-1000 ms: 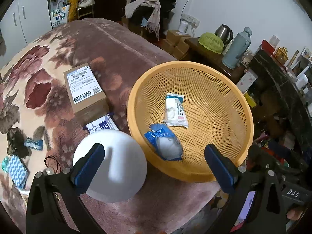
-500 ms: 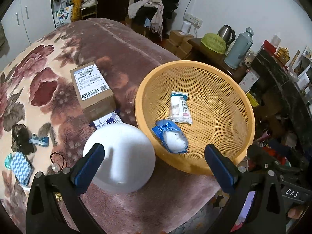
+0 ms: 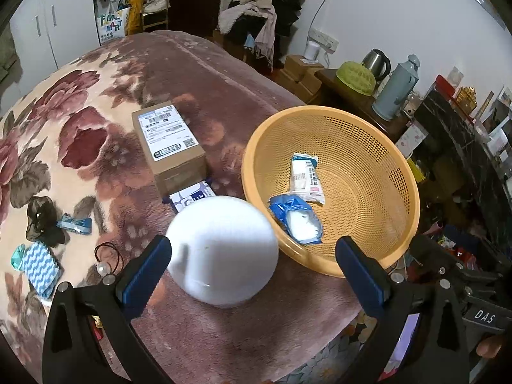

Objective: Organize soft objects
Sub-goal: 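Move both open tools back toward the remaining items on the bed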

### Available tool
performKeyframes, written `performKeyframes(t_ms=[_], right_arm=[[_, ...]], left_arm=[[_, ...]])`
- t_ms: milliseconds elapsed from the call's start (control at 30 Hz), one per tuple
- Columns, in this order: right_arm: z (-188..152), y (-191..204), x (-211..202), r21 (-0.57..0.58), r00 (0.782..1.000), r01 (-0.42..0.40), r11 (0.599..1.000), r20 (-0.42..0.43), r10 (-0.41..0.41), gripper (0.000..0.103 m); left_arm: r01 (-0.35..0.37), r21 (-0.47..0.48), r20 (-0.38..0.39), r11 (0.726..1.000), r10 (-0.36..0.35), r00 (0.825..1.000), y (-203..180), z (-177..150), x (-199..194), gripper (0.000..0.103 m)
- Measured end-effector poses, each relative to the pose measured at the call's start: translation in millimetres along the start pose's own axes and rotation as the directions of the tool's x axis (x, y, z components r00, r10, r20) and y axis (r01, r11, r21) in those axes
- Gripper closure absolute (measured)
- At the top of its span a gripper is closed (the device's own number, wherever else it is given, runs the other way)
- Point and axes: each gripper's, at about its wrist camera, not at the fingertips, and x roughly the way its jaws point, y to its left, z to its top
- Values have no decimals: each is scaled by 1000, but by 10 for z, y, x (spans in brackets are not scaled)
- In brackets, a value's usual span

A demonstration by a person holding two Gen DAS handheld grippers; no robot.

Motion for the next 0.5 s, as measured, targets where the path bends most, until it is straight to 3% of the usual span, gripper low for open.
performKeyframes(t_ms=[500], right_arm=[[-28, 387, -41, -67, 1000, -1, 998, 0, 1, 0]], left_arm=[[-3, -54, 16, 999, 4, 1000, 390, -105, -144, 1]])
